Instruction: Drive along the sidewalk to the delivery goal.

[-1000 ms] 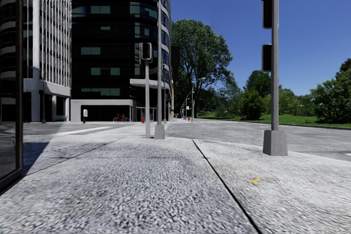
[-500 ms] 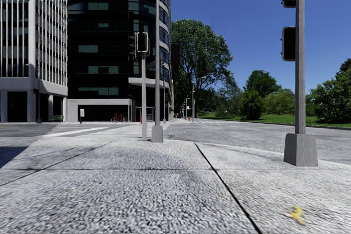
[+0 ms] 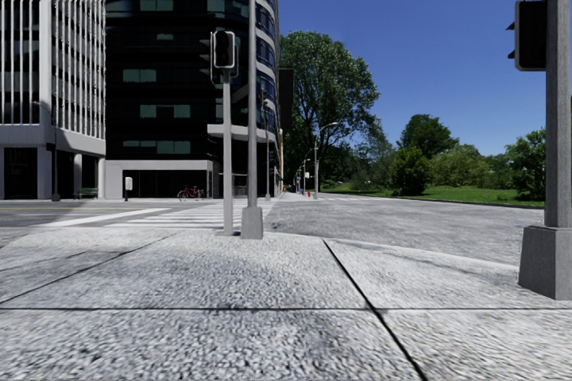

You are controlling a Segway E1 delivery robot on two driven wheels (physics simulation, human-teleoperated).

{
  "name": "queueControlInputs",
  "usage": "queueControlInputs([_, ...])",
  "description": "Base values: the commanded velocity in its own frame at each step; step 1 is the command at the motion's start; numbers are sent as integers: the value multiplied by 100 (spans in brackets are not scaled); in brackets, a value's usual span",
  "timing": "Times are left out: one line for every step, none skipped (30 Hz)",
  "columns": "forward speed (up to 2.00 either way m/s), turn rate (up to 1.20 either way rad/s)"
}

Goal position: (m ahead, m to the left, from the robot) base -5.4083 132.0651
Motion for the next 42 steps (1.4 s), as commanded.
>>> queueControlInputs([160,0])
queueControlInputs([160,0])
queueControlInputs([160,0])
queueControlInputs([160,0])
queueControlInputs([160,0])
queueControlInputs([160,14])
queueControlInputs([160,26])
queueControlInputs([160,36])
queueControlInputs([160,36])
queueControlInputs([160,42])
queueControlInputs([160,43])
queueControlInputs([160,44])
queueControlInputs([160,44])
queueControlInputs([160,44])
queueControlInputs([160,44])
queueControlInputs([160,44])
queueControlInputs([160,44])
queueControlInputs([160,44])
queueControlInputs([160,44])
queueControlInputs([160,44])
queueControlInputs([160,44])
queueControlInputs([160,44])
queueControlInputs([160,44])
queueControlInputs([160,44])
queueControlInputs([160,44])
queueControlInputs([160,44])
queueControlInputs([160,44])
queueControlInputs([160,44])
queueControlInputs([160,44])
queueControlInputs([160,44])
queueControlInputs([160,44])
queueControlInputs([160,45])
queueControlInputs([160,47])
queueControlInputs([160,48])
queueControlInputs([160,51])
queueControlInputs([160,55])
queueControlInputs([160,59])
queueControlInputs([160,60])
queueControlInputs([160,60])
queueControlInputs([160,60])
queueControlInputs([160,60])
queueControlInputs([160,60])
